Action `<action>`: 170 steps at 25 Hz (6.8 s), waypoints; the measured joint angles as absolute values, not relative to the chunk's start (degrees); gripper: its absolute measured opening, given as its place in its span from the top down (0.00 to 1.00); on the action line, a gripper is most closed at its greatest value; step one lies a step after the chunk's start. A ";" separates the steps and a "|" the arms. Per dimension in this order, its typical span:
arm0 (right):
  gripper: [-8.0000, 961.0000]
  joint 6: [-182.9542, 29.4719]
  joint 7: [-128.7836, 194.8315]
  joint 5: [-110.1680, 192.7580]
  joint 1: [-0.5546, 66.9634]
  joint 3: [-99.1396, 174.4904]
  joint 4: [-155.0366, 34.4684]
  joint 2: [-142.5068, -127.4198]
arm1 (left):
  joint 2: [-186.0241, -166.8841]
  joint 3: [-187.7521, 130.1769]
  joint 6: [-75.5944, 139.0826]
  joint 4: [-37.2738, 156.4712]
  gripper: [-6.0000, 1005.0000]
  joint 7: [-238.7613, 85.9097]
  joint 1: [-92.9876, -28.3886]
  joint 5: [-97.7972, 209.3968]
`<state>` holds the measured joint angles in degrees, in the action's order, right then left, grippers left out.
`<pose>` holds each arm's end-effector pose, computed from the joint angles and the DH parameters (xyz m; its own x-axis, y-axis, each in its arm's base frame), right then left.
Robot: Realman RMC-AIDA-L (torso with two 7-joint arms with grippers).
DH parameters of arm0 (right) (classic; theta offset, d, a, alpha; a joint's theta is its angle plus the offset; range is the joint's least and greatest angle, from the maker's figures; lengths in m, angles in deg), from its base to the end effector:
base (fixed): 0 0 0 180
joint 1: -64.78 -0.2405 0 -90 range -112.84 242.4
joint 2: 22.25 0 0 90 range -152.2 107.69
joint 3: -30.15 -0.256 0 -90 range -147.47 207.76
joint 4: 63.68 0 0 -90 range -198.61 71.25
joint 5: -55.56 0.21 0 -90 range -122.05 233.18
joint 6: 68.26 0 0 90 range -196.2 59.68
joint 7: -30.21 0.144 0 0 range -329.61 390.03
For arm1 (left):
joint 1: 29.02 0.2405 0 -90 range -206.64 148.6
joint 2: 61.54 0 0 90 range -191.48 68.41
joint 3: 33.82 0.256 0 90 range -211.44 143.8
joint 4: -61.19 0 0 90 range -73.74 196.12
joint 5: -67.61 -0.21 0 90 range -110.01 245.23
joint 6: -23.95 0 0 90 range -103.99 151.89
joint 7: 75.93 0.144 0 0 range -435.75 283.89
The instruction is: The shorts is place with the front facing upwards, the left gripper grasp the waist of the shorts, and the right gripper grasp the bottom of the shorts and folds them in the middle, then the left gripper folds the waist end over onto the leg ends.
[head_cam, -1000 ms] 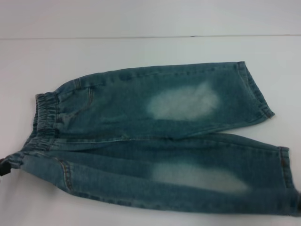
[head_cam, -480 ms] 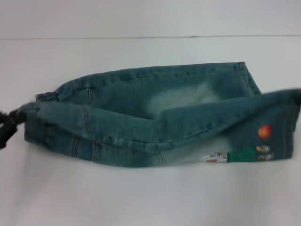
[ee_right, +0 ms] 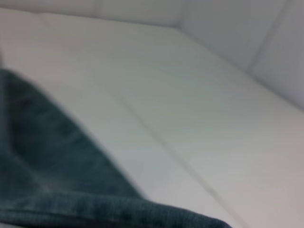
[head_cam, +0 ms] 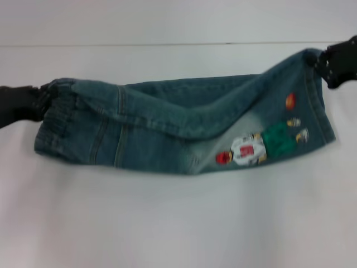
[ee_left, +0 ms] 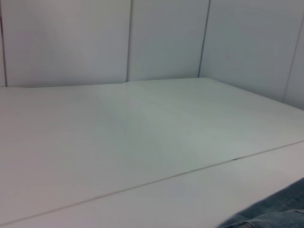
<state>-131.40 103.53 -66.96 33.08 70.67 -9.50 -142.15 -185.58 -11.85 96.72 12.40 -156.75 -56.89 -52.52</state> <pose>0.2723 0.4044 0.0641 0.9776 -0.1253 -0.1692 -0.2087 -0.6820 -0.7009 -0.3150 0.3525 0.0492 0.7401 0.3543 0.5716 0.6598 -0.5472 -0.5150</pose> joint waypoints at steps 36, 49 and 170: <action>0.86 -108.69 103.63 -64.41 28.17 80.98 -21.08 -141.94 | -185.81 -3.90 78.80 14.90 0.93 -158.15 -57.58 -52.84; 0.52 -117.85 103.96 -61.09 34.38 77.68 -13.97 -141.24 | -185.81 -4.51 84.16 12.05 0.49 -156.85 -52.82 -48.63; 0.99 -121.53 41.60 -44.91 15.10 63.45 -73.22 -143.38 | -184.56 3.26 120.12 -10.40 0.94 -180.64 -62.60 -41.59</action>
<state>-121.53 41.60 -44.91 15.10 63.45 -73.22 -143.38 -184.56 3.26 120.12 -10.40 -180.64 -62.60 -41.59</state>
